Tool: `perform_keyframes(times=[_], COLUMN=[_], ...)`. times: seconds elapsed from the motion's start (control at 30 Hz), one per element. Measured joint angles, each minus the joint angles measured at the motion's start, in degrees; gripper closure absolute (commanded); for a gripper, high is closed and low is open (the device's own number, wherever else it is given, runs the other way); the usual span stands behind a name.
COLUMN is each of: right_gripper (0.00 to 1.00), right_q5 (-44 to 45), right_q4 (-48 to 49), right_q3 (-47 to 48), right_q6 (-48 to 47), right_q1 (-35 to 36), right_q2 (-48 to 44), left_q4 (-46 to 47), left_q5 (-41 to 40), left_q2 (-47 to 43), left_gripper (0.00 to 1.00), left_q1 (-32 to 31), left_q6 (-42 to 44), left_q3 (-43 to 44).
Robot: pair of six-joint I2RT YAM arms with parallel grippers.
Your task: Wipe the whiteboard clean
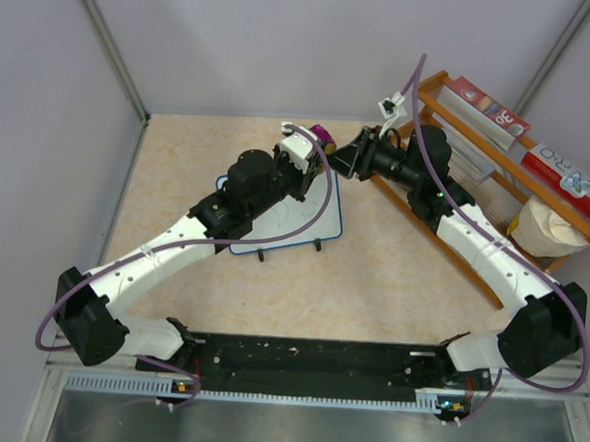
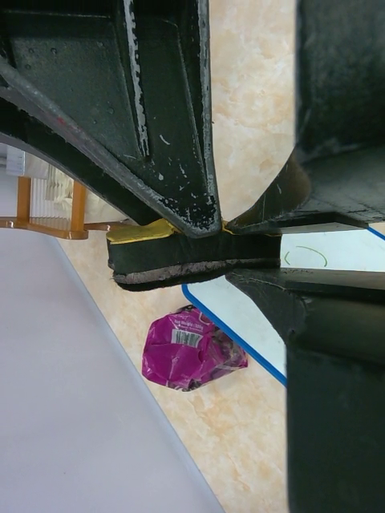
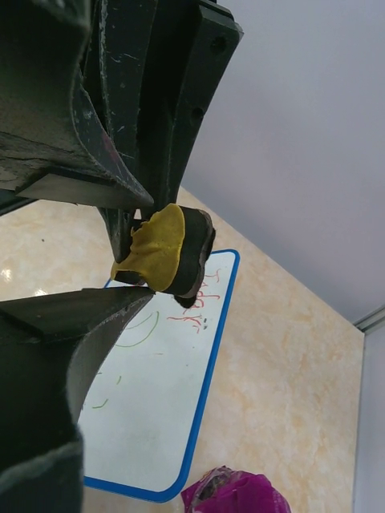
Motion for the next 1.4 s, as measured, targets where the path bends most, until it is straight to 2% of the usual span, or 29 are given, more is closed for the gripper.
perform_keyframes(times=[0.4,1.03,1.23,1.37,1.4], right_gripper=[0.64,0.65,0.73,0.82,0.84], right_q5=[0.31,0.92,1.64,1.99,2.12], right_q4=[-0.07,-0.15,-0.31,-0.50,-0.66], right_q3=[0.00,0.11,0.13,0.15,0.15], right_q6=[-0.55,-0.50,-0.50,-0.55,-0.55], right_q1=[0.26,0.70,1.03,1.18,1.18], right_q2=[0.57,1.11,1.11,1.11,1.11], left_q4=[0.28,0.59,0.55,0.63,0.63], left_q5=[0.90,1.31,1.25,1.16,1.14], left_q2=[0.00,-0.04,-0.04,-0.04,-0.04], left_gripper=[1.00,1.00,1.00,1.00,0.96], left_q1=[0.00,0.02,0.02,0.02,0.02], left_q6=[-0.04,-0.17,-0.26,-0.24,-0.24], left_q3=[0.00,-0.44,-0.46,-0.66,-0.70])
